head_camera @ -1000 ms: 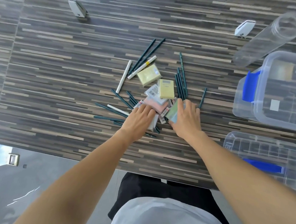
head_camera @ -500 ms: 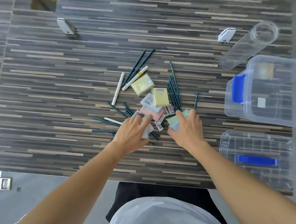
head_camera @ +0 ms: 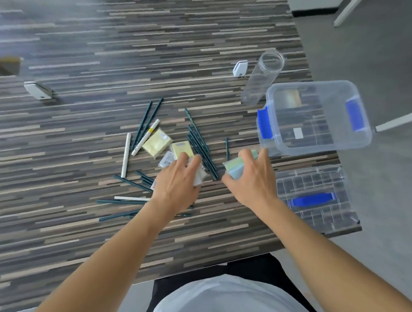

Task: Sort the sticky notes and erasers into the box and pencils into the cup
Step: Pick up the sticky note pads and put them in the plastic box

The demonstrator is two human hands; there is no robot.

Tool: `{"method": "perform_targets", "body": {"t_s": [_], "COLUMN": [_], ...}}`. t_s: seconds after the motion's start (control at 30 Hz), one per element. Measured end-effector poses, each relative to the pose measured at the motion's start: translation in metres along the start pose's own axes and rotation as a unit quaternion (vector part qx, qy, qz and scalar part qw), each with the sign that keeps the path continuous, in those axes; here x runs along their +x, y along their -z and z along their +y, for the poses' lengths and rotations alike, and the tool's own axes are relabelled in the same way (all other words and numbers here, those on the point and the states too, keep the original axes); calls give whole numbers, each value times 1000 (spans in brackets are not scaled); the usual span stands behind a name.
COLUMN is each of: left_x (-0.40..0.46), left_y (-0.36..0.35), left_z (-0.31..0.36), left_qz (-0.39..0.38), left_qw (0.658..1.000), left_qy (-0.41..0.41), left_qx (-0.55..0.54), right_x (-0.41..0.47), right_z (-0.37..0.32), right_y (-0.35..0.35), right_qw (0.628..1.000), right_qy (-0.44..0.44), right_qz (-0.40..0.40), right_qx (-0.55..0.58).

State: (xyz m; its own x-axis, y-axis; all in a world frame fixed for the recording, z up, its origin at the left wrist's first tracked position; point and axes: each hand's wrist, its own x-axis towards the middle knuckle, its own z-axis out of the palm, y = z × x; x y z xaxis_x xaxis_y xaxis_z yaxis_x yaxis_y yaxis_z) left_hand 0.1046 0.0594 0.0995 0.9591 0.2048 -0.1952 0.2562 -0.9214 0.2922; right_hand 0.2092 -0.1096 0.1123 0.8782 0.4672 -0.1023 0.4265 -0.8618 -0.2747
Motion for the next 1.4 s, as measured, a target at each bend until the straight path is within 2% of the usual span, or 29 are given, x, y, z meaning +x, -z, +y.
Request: {"method": "perform_targets", "body": {"t_s": [0.33,0.63,0.87,1.1,1.4], "left_x": [52,132,195,244,279], "left_y": [33,27,9,-26,-74], "left_z": [89,209,251,250,240], "left_qz": [77,101,54,-30,-133], "left_qw": [997,994,998,997,985], "left_qy": [-2,15,41,76,109], "left_qx": [-9,-34,-15,9,10], "right_x": [26,78,122,167,192], "right_z": [66,171,227,253,267], "right_y": [64,103,98,71,30], "right_qw": [994,993,998,996,975], "right_qy": [12,23,30,44,63], "right_qz": [85,70,14,-70,-193], "right_qx": [66,91,55,-21,-95]}}
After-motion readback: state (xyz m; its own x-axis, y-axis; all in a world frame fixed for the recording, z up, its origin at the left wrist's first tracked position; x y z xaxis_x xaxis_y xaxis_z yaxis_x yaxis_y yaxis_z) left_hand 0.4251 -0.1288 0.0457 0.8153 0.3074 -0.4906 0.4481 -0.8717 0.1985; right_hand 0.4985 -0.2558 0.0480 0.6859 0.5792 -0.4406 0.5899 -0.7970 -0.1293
